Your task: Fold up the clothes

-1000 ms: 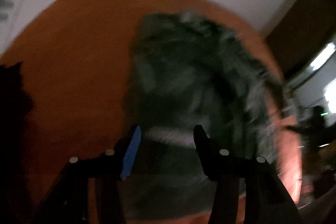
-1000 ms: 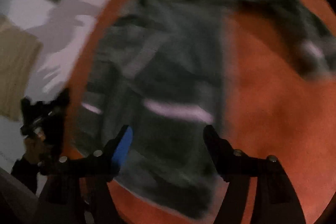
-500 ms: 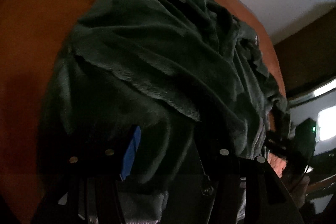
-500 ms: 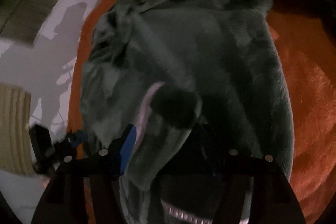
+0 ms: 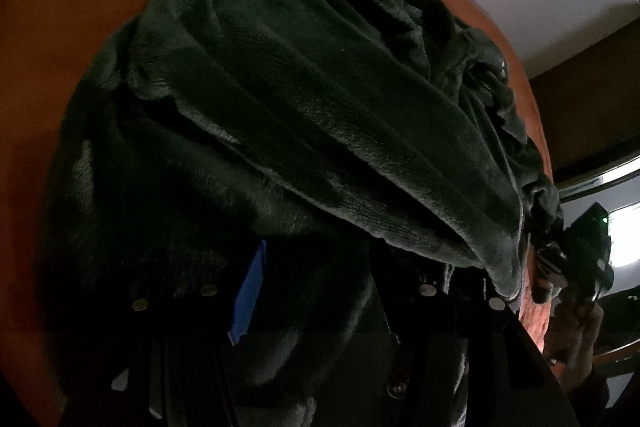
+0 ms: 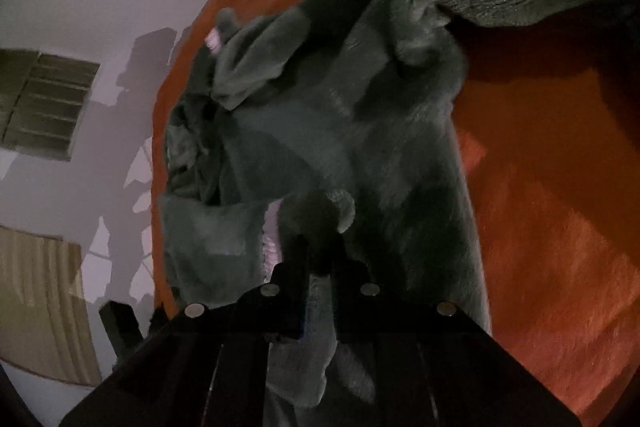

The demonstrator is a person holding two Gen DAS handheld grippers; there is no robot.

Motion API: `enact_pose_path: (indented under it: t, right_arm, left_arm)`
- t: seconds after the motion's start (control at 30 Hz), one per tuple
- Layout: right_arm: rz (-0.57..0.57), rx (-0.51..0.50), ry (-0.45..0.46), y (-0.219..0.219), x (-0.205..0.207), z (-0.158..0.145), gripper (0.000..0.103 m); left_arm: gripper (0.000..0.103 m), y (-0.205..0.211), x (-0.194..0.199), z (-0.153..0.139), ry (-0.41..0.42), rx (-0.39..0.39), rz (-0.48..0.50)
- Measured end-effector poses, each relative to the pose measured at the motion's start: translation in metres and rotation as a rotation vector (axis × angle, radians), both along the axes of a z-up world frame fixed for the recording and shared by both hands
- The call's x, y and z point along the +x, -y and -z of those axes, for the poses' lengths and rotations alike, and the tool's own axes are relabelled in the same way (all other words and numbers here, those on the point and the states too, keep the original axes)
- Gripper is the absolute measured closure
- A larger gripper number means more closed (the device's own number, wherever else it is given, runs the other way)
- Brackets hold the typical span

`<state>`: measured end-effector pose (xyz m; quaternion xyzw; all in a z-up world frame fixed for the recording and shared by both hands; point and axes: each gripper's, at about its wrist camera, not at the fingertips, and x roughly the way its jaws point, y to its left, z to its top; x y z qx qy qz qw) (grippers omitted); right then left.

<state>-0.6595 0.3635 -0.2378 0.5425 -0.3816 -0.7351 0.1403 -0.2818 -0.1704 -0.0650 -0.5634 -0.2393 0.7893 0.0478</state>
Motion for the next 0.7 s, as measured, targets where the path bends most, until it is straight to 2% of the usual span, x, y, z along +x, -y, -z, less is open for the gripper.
enact_pose_path:
  t: [0.1, 0.2, 0.3, 0.4, 0.47, 0.57, 0.67, 0.7]
  right_arm:
    - [-0.016, 0.012, -0.025, -0.004, 0.018, -0.01, 0.082]
    - [-0.031, 0.023, -0.05, -0.007, 0.036, -0.021, 0.074]
    - [-0.146, 0.046, -0.11, 0.016, 0.066, -0.038, 0.072]
    - [-0.245, 0.055, -0.08, 0.04, 0.085, -0.034, 0.072]
    - [-0.272, 0.057, -0.066, 0.048, 0.09, -0.027, 0.072]
    - [-0.265, 0.095, -0.052, 0.047, 0.092, -0.019, 0.07]
    - [-0.259, 0.091, -0.033, 0.052, 0.089, -0.01, 0.068]
    - [-0.263, 0.099, -0.037, 0.055, 0.089, -0.009, 0.068]
  left_arm:
    - [0.049, 0.001, 0.0, -0.003, 0.0, 0.002, 0.004]
    - [0.049, 0.019, 0.01, -0.017, -0.031, -0.049, -0.017]
    - [0.049, 0.06, 0.017, -0.035, -0.083, -0.148, -0.07]
    - [0.049, 0.096, 0.01, -0.038, -0.071, -0.276, -0.098]
    - [0.049, 0.109, 0.002, -0.032, -0.044, -0.258, -0.095]
    - [0.047, 0.099, -0.008, -0.029, -0.075, -0.366, -0.065]
    - [0.046, 0.077, -0.021, -0.02, -0.103, -0.616, 0.013]
    - [0.046, 0.072, -0.025, -0.016, -0.102, -0.643, 0.041]
